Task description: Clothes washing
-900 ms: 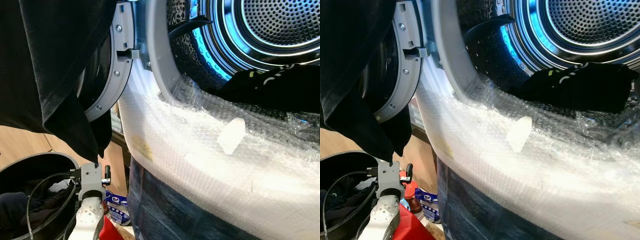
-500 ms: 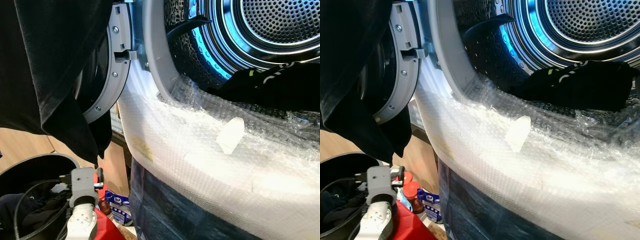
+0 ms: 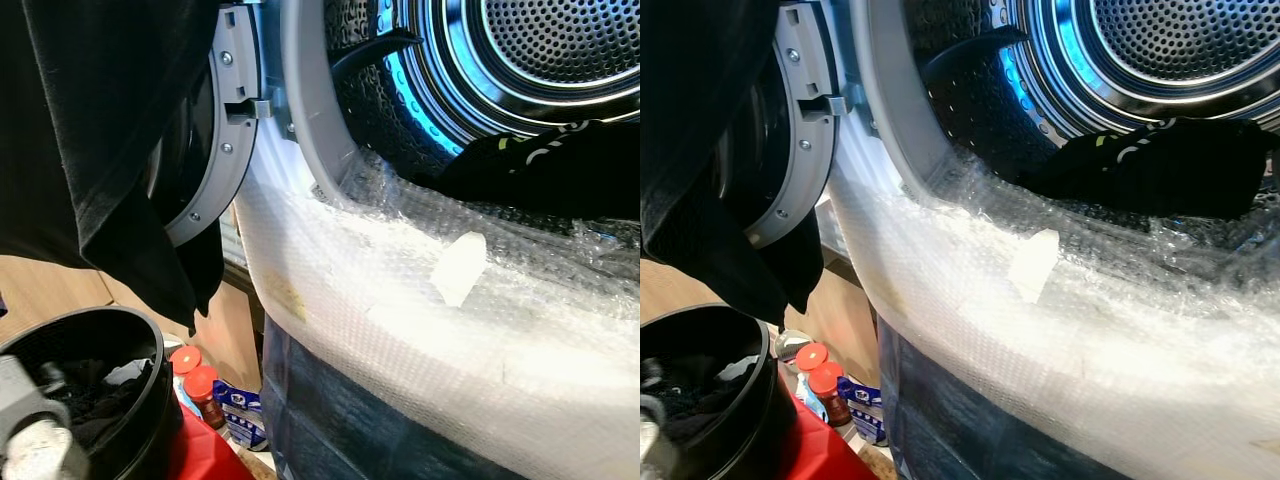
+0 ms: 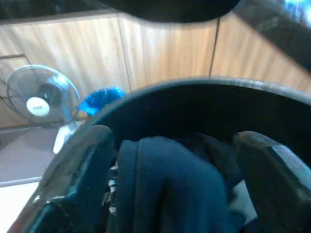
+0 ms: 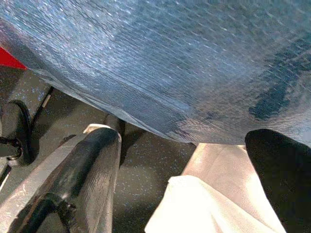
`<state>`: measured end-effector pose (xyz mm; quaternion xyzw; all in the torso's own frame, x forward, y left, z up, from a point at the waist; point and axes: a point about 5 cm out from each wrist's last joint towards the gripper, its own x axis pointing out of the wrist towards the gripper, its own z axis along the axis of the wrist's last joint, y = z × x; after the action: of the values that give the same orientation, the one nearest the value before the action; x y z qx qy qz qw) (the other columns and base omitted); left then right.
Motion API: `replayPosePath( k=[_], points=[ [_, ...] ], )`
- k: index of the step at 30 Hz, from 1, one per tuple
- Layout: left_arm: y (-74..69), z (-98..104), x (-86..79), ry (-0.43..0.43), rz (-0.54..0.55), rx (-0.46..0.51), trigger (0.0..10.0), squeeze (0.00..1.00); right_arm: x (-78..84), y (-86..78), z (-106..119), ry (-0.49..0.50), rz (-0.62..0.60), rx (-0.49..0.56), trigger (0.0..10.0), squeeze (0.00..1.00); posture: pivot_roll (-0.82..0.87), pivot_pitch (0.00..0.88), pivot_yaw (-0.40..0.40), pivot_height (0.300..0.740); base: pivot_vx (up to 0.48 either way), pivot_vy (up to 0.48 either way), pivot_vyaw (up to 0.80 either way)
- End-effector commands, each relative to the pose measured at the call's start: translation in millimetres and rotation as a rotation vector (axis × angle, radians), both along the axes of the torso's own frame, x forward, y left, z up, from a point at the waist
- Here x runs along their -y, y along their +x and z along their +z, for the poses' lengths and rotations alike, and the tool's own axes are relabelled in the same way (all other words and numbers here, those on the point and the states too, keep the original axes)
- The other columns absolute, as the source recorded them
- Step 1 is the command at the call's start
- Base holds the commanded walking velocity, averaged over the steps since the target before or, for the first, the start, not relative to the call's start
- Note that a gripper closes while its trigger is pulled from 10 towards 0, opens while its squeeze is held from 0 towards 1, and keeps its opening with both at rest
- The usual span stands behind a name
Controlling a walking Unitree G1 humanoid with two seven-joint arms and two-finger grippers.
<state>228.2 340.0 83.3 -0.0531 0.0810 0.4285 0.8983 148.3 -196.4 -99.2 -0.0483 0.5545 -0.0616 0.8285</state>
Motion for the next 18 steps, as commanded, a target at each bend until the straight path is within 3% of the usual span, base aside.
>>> replayPosePath(
  k=[1,16,17,18],
  points=[
    [-0.4,-2.9,-9.7,-0.041,-0.005,-0.029,10.0,1.0,-1.3,-2.9,-1.4,0.009,-0.016,-0.011,10.0,0.0,0.02,0.017,0.025,0.74,0.0,0.0,0.0],
    [2.9,-20.0,-20.3,-0.166,-0.016,-0.121,10.0,1.0,-2.5,0.9,-0.2,0.031,0.008,-0.007,10.0,0.0,0.01,0.0,0.013,0.74,0.0,0.0,0.0],
    [3.2,-21.6,-19.5,-0.172,-0.022,-0.132,10.0,0.55,-3.2,1.3,-0.1,0.035,0.016,-0.01,10.0,0.0,0.01,0.0,0.012,0.74,0.0,0.0,0.0],
    [3.2,-21.6,-19.5,-0.172,-0.022,-0.132,10.0,0.55,-3.2,1.3,-0.1,0.035,0.016,-0.01,10.0,0.0,0.01,0.0,0.012,0.74,0.0,0.0,0.0]
  ],
)
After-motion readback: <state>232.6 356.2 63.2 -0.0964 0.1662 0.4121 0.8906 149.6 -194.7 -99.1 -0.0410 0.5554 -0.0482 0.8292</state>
